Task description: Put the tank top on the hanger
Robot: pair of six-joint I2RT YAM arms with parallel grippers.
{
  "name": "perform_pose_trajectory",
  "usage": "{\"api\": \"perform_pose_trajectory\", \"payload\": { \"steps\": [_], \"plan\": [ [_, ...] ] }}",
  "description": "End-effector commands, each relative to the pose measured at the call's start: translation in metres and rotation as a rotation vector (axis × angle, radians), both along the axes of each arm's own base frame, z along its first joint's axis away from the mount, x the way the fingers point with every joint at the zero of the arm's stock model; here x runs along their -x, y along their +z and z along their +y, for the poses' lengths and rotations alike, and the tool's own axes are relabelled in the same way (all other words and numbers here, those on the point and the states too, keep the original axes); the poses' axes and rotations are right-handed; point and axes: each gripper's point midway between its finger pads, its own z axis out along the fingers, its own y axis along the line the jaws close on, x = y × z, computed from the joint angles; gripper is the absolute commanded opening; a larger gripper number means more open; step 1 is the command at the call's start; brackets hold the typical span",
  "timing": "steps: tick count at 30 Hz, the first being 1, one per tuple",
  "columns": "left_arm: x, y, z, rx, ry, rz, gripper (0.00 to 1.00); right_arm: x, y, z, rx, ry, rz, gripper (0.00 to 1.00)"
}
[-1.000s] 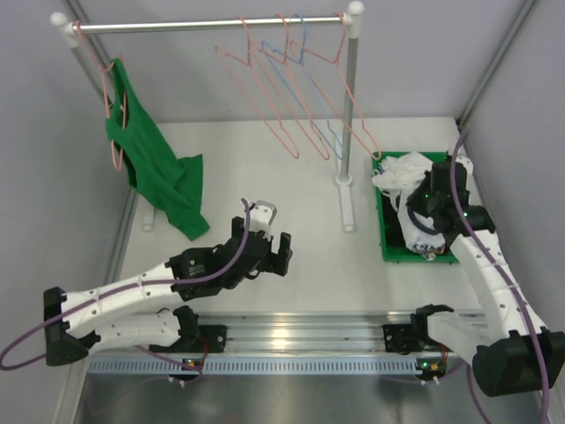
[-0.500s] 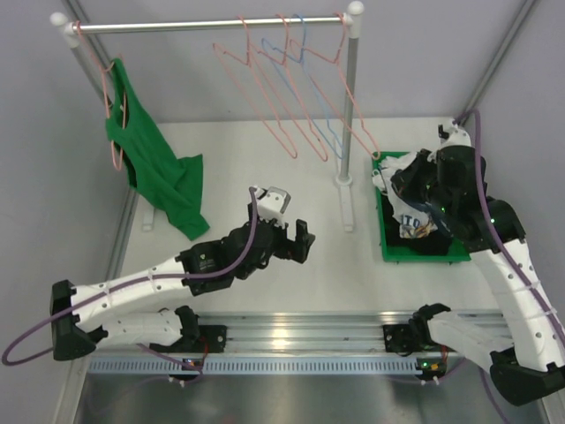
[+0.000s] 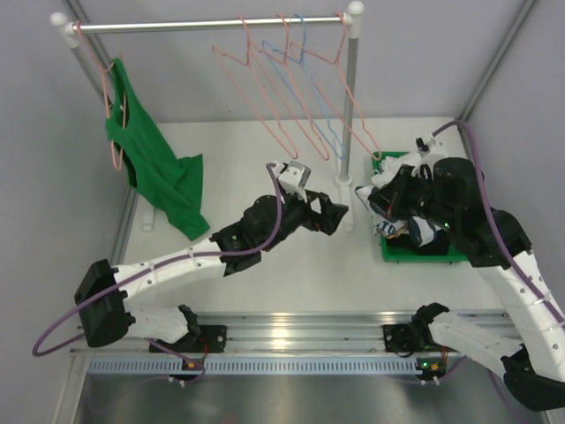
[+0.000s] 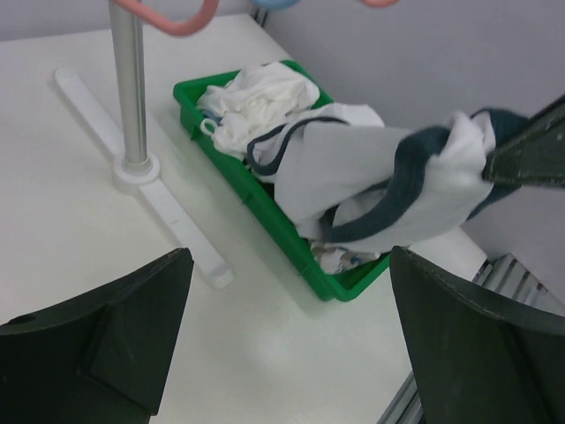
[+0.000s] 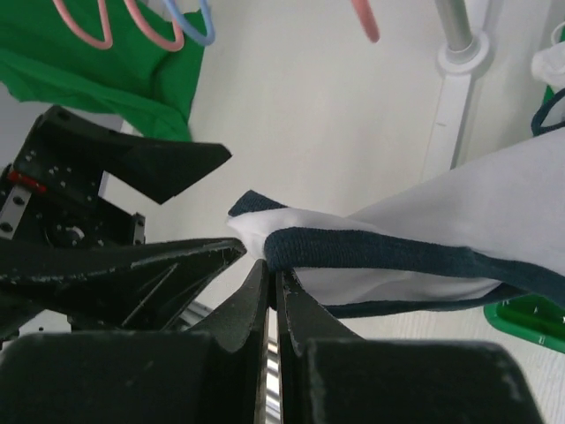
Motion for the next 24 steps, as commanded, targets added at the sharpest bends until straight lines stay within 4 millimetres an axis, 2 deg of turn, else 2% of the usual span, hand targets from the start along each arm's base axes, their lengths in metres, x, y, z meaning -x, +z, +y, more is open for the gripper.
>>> {"api": "perform_pose_trajectory", "payload": {
  "steps": [1,5,9,13,18,20,21,23,24],
  "plan": [
    [0.007,0.06,-0.012,0.225,-0.107,-0.128,0.98,0.019,0.012,0.02,-0.079,0.106,-0.016,0.0],
    [0.011,0.069,-0.022,0.245,-0.179,-0.164,0.98,0.025,0.007,0.031,-0.09,0.149,-0.003,0.0],
    [0.032,0.059,-0.038,0.214,-0.332,-0.179,0.97,0.024,0.003,0.034,-0.088,0.151,0.006,0.0],
    [0.043,0.048,-0.039,0.202,-0.391,-0.165,0.97,0.023,0.0,0.039,-0.095,0.165,0.013,0.0],
    [0.04,0.038,-0.045,0.187,-0.396,-0.149,0.93,0.024,-0.002,0.046,-0.094,0.182,0.02,0.0],
    [0.037,0.036,-0.046,0.184,-0.383,-0.143,0.85,0.023,-0.002,0.045,-0.093,0.176,0.017,0.0],
    [0.036,0.034,-0.047,0.184,-0.378,-0.138,0.73,0.024,-0.002,0.044,-0.091,0.172,0.015,0.0],
    [0.036,0.032,-0.047,0.189,-0.38,-0.135,0.62,0.023,-0.006,0.042,-0.083,0.161,0.023,0.0],
    [0.036,0.031,-0.047,0.188,-0.378,-0.131,0.54,0.022,-0.008,0.041,-0.078,0.158,0.025,0.0]
  ]
}}
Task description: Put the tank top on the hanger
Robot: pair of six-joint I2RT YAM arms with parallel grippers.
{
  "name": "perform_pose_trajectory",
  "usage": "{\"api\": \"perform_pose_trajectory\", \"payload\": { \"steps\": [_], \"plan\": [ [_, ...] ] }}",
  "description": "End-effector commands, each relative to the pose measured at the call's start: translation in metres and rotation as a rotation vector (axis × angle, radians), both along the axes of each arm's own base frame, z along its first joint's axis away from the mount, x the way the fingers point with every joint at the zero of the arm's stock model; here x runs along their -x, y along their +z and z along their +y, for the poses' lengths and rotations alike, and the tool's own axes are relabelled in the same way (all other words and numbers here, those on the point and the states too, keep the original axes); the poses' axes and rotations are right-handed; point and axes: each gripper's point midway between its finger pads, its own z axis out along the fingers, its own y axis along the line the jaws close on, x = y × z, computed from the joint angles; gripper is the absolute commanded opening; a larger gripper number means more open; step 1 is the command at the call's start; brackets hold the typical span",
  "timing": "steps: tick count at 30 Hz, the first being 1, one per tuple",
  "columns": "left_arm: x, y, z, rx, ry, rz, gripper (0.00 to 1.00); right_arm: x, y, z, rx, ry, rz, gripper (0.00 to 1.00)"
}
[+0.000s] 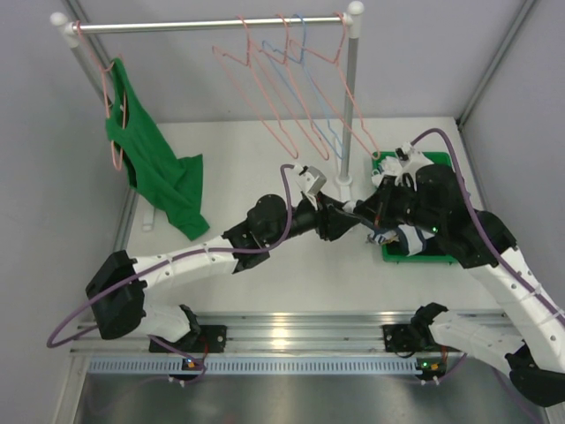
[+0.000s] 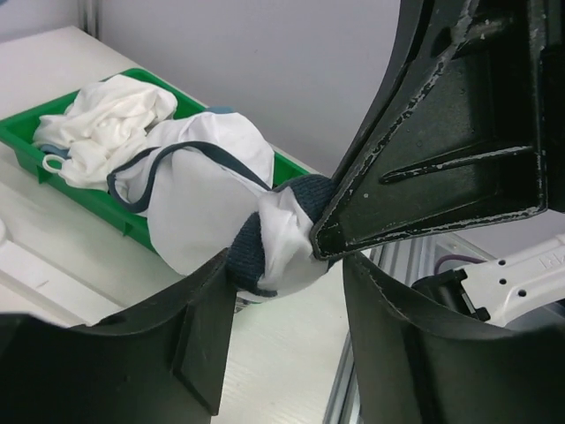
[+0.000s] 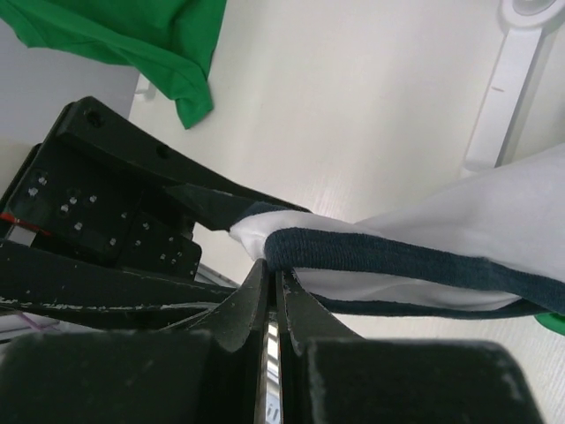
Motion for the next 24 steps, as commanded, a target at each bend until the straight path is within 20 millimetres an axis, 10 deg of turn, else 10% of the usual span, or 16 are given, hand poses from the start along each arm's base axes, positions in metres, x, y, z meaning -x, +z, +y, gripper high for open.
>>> {"api": "perform_pose_trajectory", "payload": {
  "steps": [1,11,24],
  "plan": [
    [0.001,0.016,-0.001,0.062,-0.012,-0.045,0.51,0.001,0.013,0.01,-0.051,0.025,-0.04,0.0],
    [-0.008,0.006,-0.001,0.04,0.035,-0.019,0.0,-0.003,0.005,0.013,-0.042,0.023,-0.029,0.01],
    [-0.042,-0.048,0.032,-0.045,0.319,0.13,0.0,-0.005,-0.03,-0.036,0.086,-0.196,-0.017,0.56]
  ]
}}
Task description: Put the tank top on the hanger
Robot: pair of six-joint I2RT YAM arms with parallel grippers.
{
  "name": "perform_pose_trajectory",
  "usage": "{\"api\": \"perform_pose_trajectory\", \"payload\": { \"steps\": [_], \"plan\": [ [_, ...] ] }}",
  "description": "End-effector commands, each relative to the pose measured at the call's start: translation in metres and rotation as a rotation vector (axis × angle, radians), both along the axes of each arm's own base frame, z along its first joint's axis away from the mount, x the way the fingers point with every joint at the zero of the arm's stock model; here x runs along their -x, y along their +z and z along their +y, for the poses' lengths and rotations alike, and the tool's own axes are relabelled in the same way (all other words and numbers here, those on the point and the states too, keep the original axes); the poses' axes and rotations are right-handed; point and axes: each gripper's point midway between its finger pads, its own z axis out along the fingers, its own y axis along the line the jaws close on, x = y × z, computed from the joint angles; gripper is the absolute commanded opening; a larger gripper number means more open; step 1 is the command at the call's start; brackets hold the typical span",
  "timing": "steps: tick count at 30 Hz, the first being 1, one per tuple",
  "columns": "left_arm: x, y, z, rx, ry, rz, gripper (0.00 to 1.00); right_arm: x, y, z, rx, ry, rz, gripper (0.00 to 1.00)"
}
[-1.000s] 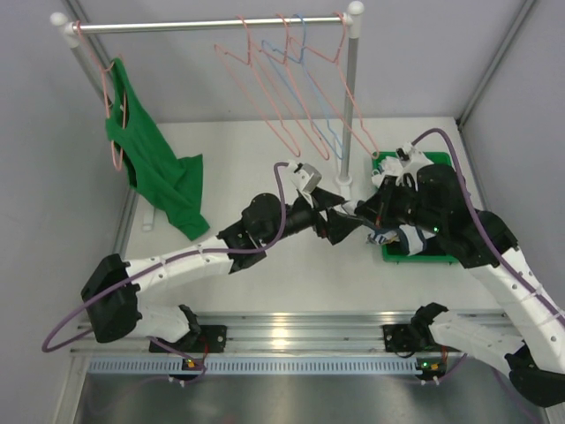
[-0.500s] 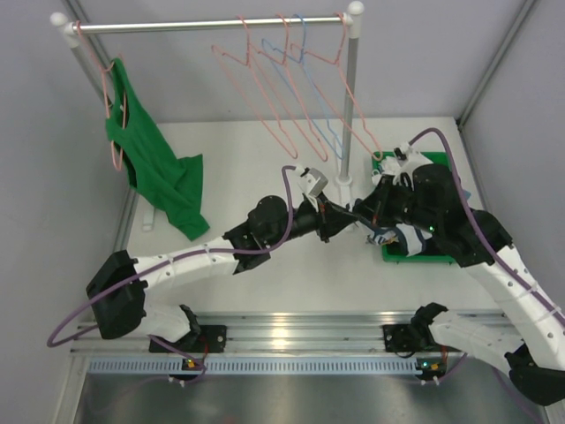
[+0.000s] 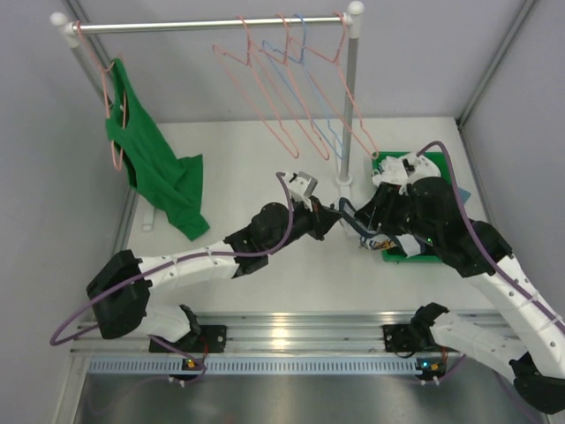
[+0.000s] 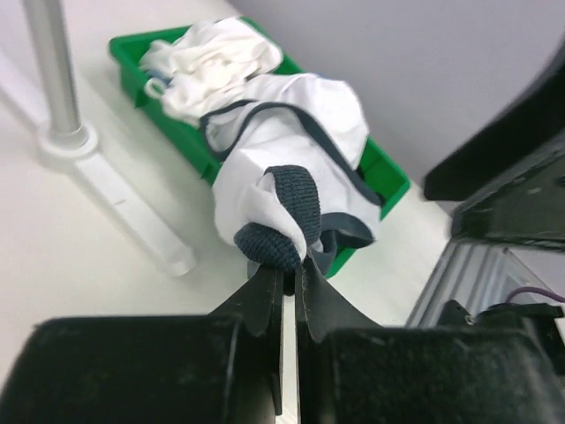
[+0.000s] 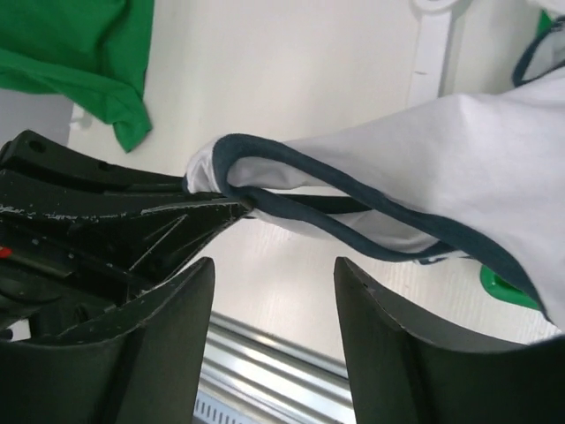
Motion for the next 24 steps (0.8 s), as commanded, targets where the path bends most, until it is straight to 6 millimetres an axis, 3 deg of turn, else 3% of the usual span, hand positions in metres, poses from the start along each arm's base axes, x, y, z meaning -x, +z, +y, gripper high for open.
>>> {"api": "perform_pose_trajectory", "payload": {
  "steps": [1,4,7,8,12,19,24],
  "plan": [
    [-0.018,-0.013,0.02,0.004,0.153,0.052,0.0,0.002,-0.005,-0.03,0.063,-0.131,-0.023,0.57],
    [-0.023,-0.029,0.03,-0.022,0.214,0.091,0.0,0.008,-0.033,-0.063,0.173,-0.266,0.042,0.59],
    [-0.03,-0.041,0.043,-0.045,0.302,0.129,0.0,0.015,-0.068,-0.083,0.251,-0.351,0.111,0.62],
    [-0.032,-0.042,0.047,-0.048,0.325,0.133,0.0,0.019,-0.084,-0.086,0.266,-0.369,0.146,0.62],
    [-0.042,-0.054,0.064,-0.098,0.421,0.173,0.0,0.022,-0.111,-0.089,0.264,-0.406,0.184,0.66],
    [-0.054,-0.059,0.076,-0.092,0.471,0.214,0.0,0.023,-0.121,-0.104,0.297,-0.483,0.178,0.81],
    [-0.054,-0.059,0.077,-0.088,0.475,0.218,0.0,0.019,-0.123,-0.114,0.338,-0.522,0.164,0.85]
  ]
}}
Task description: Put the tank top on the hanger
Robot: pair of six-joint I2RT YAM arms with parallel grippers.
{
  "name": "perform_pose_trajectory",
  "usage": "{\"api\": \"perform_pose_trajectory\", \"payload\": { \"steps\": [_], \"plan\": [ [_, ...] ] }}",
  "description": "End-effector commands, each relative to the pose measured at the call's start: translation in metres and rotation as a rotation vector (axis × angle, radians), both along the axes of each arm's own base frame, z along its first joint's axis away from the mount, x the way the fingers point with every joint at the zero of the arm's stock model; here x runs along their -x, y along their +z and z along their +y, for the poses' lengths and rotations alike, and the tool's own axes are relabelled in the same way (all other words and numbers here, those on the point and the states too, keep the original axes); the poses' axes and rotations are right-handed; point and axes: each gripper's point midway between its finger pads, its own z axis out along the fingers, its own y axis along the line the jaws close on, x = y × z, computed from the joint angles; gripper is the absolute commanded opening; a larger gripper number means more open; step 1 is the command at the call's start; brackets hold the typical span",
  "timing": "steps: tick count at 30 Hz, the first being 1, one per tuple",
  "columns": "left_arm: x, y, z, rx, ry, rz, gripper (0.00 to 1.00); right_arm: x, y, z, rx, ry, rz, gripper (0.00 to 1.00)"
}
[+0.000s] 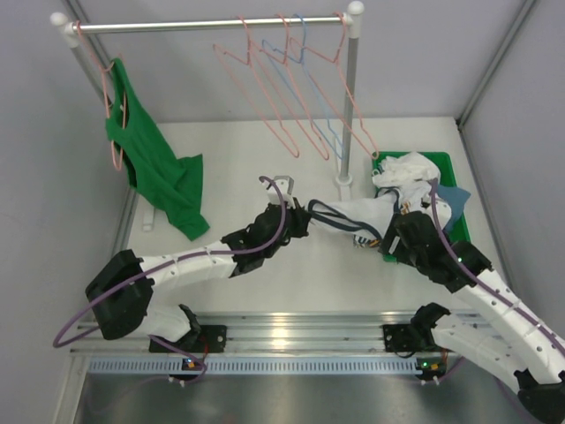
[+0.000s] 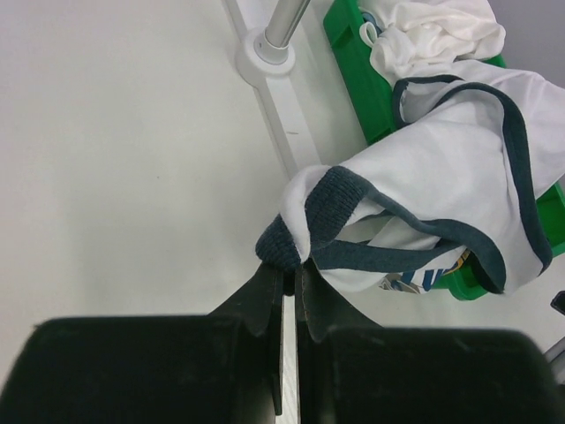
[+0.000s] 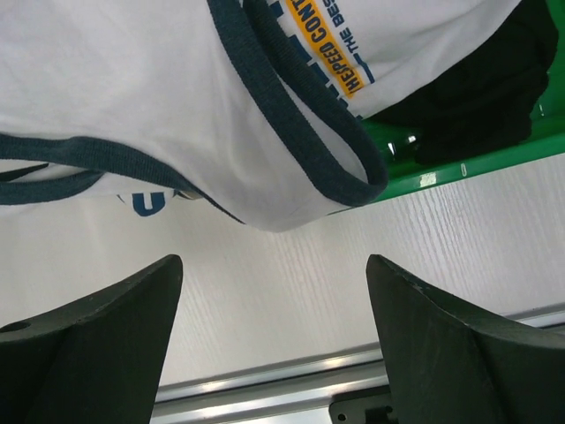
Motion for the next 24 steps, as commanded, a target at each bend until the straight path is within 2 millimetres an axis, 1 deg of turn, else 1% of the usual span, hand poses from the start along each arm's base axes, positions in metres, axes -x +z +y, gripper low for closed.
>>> {"api": "perform_pose_trajectory", "payload": {
  "steps": [1,2,4,5,7,9,11,13,15,16,17,18,19,21,22,24],
  "plan": [
    [-0.007,0.026,0.004,0.059,0.042,-0.037,0.0,-0.006,0.001,-0.009,0.053,-0.04,-0.027,0.84],
    [-0.007,0.025,0.005,0.056,0.045,-0.037,0.0,-0.011,-0.001,-0.006,0.049,-0.037,-0.037,0.83],
    [-0.007,0.025,0.006,0.056,0.047,-0.034,0.0,-0.014,-0.005,-0.005,0.052,-0.024,-0.034,0.79],
    [-0.008,0.025,0.007,0.053,0.049,-0.032,0.0,-0.022,-0.002,-0.002,0.04,-0.026,-0.047,0.78],
    [-0.008,0.024,0.008,0.048,0.05,-0.03,0.0,-0.028,-0.002,0.002,0.053,-0.008,-0.037,0.78],
    [-0.009,0.024,0.009,0.046,0.053,-0.027,0.0,-0.032,-0.005,-0.005,0.084,-0.029,-0.024,0.78],
    [-0.01,0.025,0.011,0.047,0.058,-0.028,0.0,-0.035,-0.014,-0.013,0.105,-0.05,-0.002,0.78],
    [-0.009,0.026,0.011,0.043,0.052,-0.027,0.0,-0.039,-0.018,-0.01,0.078,-0.039,-0.009,0.79],
    [-0.01,0.026,0.012,0.032,0.052,-0.027,0.0,-0.04,-0.024,-0.013,0.063,-0.048,-0.009,0.79],
    [-0.01,0.027,0.013,0.032,0.051,-0.029,0.0,-0.041,-0.025,-0.011,0.049,-0.042,-0.012,0.79],
    [-0.01,0.027,0.014,0.032,0.053,-0.029,0.0,-0.041,-0.029,-0.012,0.051,-0.044,-0.004,0.77],
    [-0.01,0.027,0.014,0.029,0.052,-0.029,0.0,-0.04,-0.03,-0.01,0.038,-0.035,-0.003,0.74],
    [-0.009,0.028,0.014,0.03,0.051,-0.03,0.0,-0.042,-0.029,-0.007,0.023,-0.029,-0.022,0.62],
    [-0.01,0.029,0.015,0.028,0.051,-0.034,0.0,-0.043,-0.028,-0.005,0.006,-0.022,-0.037,0.49],
    [-0.009,0.029,0.015,0.031,0.05,-0.034,0.0,-0.043,-0.025,-0.003,-0.006,-0.017,-0.047,0.35],
    [-0.008,0.029,0.015,0.027,0.04,-0.036,0.0,-0.043,-0.018,-0.003,-0.014,-0.014,-0.055,0.19]
  ]
}}
